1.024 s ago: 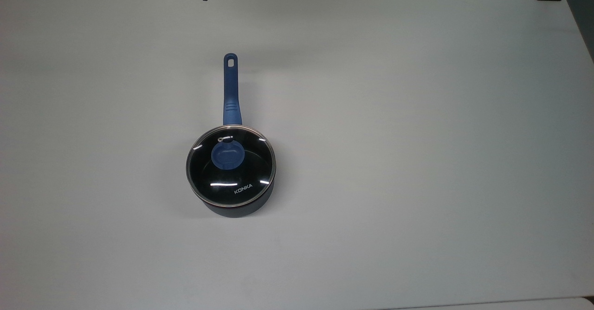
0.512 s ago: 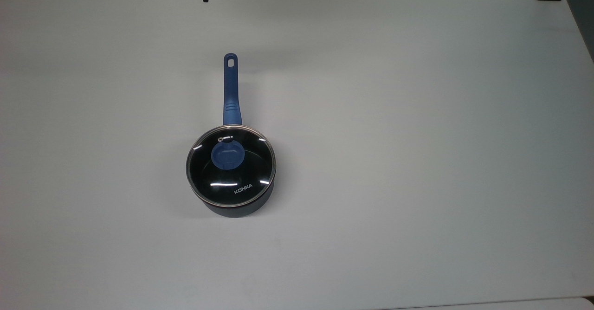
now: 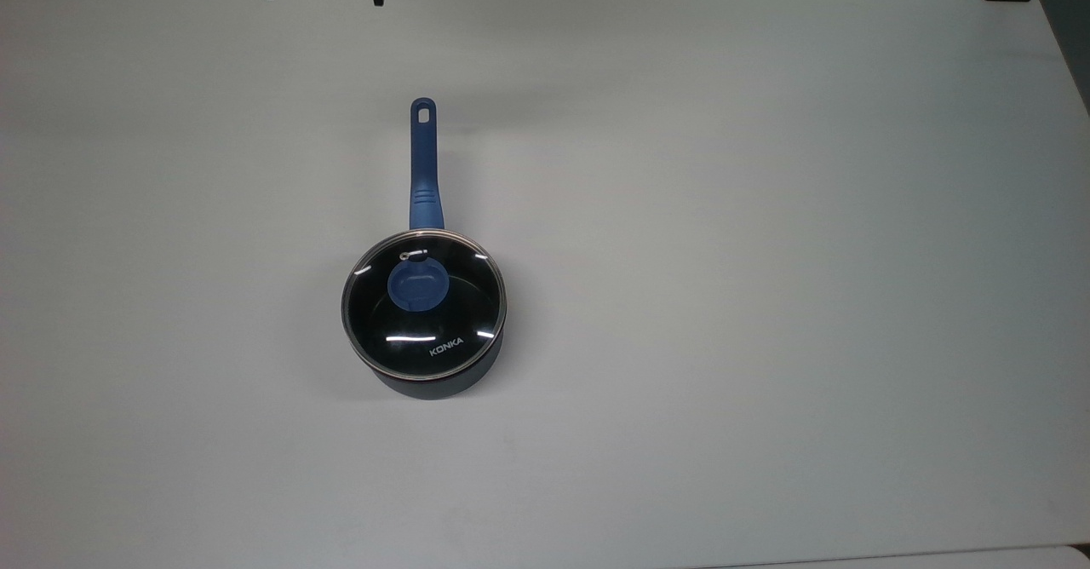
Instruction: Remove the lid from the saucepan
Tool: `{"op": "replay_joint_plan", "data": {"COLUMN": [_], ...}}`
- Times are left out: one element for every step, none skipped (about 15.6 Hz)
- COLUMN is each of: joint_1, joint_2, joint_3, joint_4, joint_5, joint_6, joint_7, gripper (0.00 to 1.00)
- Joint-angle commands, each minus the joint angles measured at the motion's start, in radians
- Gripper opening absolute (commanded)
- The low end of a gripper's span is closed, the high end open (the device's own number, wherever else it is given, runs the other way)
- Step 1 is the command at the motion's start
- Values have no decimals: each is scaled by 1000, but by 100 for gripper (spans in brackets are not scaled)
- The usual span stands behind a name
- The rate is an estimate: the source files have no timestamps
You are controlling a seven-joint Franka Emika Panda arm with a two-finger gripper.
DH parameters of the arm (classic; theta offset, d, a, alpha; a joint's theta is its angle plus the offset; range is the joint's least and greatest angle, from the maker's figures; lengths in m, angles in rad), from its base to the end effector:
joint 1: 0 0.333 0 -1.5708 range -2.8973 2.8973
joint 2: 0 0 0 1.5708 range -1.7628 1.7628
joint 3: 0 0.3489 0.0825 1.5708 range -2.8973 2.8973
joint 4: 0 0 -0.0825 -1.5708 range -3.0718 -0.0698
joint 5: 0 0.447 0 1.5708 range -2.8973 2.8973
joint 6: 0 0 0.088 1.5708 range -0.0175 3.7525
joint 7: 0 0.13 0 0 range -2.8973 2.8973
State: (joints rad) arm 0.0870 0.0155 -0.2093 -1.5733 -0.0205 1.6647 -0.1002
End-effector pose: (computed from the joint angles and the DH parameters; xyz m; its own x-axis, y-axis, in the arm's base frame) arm 0.6289 -0.0788 0.6323 0.9971 -0.0196 0.0734 -0.0219 -0.9993 0.0312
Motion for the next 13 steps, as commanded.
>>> {"op": "replay_joint_plan", "data": {"joint_1": [13,16,17,20,22,22,26,34,48,51,54,54,51], "joint_2": [30,41,60,76,96,118,139,165,194,227,253,274,294], "joint_3": [-12,-12,-12,-12,-12,-12,-10,-4,-2,-2,-1,8,19], "joint_4": [-5,-4,-2,-1,-1,-1,-4,-7,-7,-7,-7,-8,-8], "joint_5": [5,5,8,14,16,19,17,14,5,7,7,7,14], "joint_6": [39,67,91,124,168,223,277,327,384,445,498,533,558], "joint_7": [-10,-7,-3,4,25,54,86,127,161,184,201,214,215], "gripper": [100,100,100,100,100,100,100,100,100,100,100,100,100]}}
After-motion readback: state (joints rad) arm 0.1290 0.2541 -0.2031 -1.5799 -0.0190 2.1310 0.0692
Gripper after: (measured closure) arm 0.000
